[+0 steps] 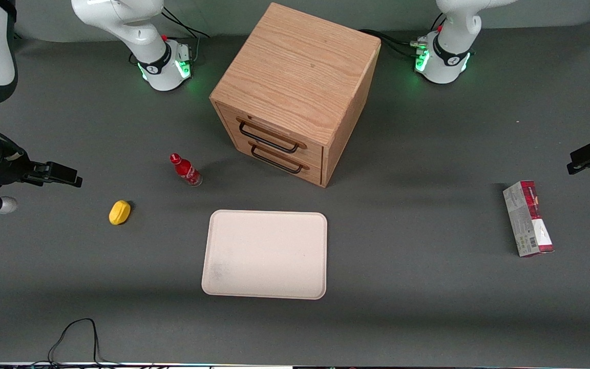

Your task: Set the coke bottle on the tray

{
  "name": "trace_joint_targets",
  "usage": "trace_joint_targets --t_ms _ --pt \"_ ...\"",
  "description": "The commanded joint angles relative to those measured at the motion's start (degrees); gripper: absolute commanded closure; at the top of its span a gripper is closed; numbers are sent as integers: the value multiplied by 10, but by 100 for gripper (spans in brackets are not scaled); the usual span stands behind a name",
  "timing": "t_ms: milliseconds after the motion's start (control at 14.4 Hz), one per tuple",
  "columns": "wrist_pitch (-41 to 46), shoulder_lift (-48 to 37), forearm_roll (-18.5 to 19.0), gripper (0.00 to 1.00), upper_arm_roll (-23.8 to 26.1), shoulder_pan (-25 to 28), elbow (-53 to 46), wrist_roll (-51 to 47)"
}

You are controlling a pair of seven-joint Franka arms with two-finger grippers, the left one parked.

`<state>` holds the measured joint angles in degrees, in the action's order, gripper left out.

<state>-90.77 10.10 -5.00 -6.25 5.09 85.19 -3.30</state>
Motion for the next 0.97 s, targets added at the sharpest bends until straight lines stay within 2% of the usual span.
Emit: trace_joint_targets --t_ms 0,208,485,901 --pt "35 -4 3 0 31 -28 -16 5" --pt "35 -5 32 0 33 -25 -21 5" --pt "39 -20 32 0 33 -24 -21 2" --pt "43 -79 37 0 34 -23 35 4"
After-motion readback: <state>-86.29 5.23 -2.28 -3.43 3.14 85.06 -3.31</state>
